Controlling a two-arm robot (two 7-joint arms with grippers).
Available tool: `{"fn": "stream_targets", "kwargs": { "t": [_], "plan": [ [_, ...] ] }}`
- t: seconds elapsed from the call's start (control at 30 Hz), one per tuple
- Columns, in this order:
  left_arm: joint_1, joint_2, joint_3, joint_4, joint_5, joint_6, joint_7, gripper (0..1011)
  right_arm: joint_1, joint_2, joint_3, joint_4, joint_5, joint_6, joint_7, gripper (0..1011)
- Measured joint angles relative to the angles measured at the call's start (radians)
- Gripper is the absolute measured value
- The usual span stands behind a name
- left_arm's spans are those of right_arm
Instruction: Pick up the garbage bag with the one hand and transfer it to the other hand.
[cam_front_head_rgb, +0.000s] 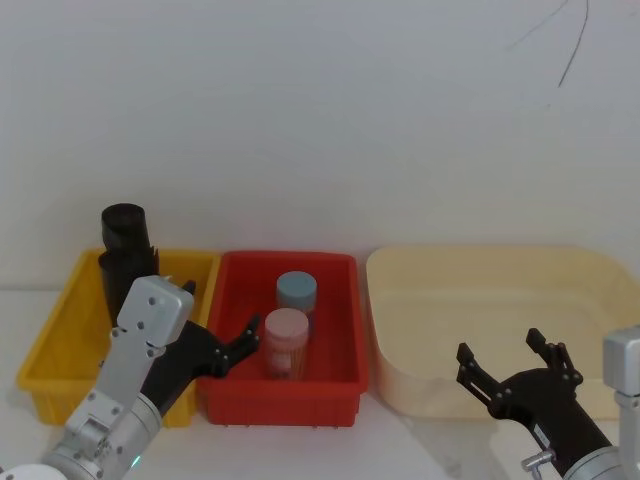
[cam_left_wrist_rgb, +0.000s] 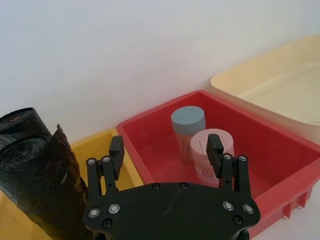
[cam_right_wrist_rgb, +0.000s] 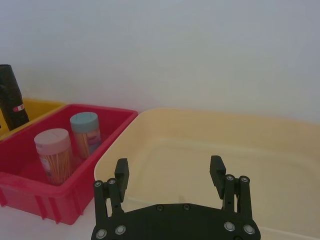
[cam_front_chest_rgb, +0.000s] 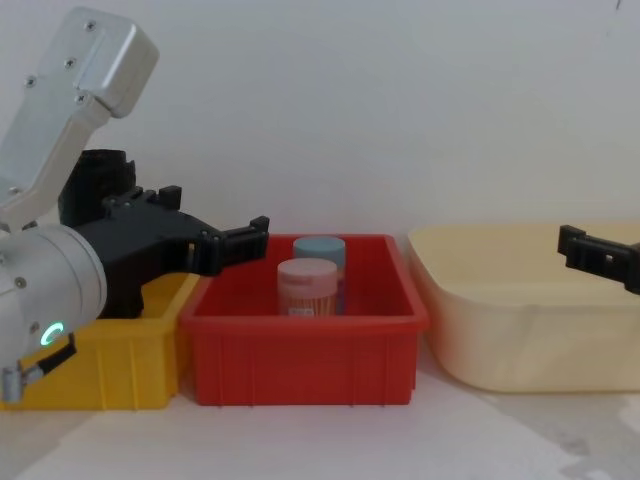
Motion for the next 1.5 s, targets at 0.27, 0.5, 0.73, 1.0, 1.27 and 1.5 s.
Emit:
{"fn": "stream_targets", "kwargs": {
  "t": [0.27,0.5,0.73,1.0,1.27,1.5],
  "plan": [
    [-0.022,-0.003,0.011,0.0,0.009,0.009,-0.021,1000,0.01,0.005,0.004,-0.006,0.006,0.011,0.018,999],
    [-0.07,0.001,0.021,-0.045,0.023,0.063,-0.055,1001,0.054,0.012,0.003,-0.028,0.036,0.047,0.07,999],
    [-0.103,0.022,0.0,-0.137,0.027,0.154,-0.071,1001,0.116,0.001,-0.017,-0.036,0.064,0.086,0.113,999],
    [-0.067,0.078,-0.078,-0.259,0.01,0.272,-0.073,1001,0.222,-0.034,-0.08,-0.007,0.088,0.138,0.17,999],
    [0.055,0.138,-0.203,-0.352,-0.034,0.333,-0.069,1000,0.336,-0.091,-0.168,0.076,0.092,0.182,0.218,999],
    [0.194,0.17,-0.335,-0.391,-0.09,0.326,-0.082,1000,0.399,-0.129,-0.224,0.135,0.092,0.209,0.236,999]
  ]
}}
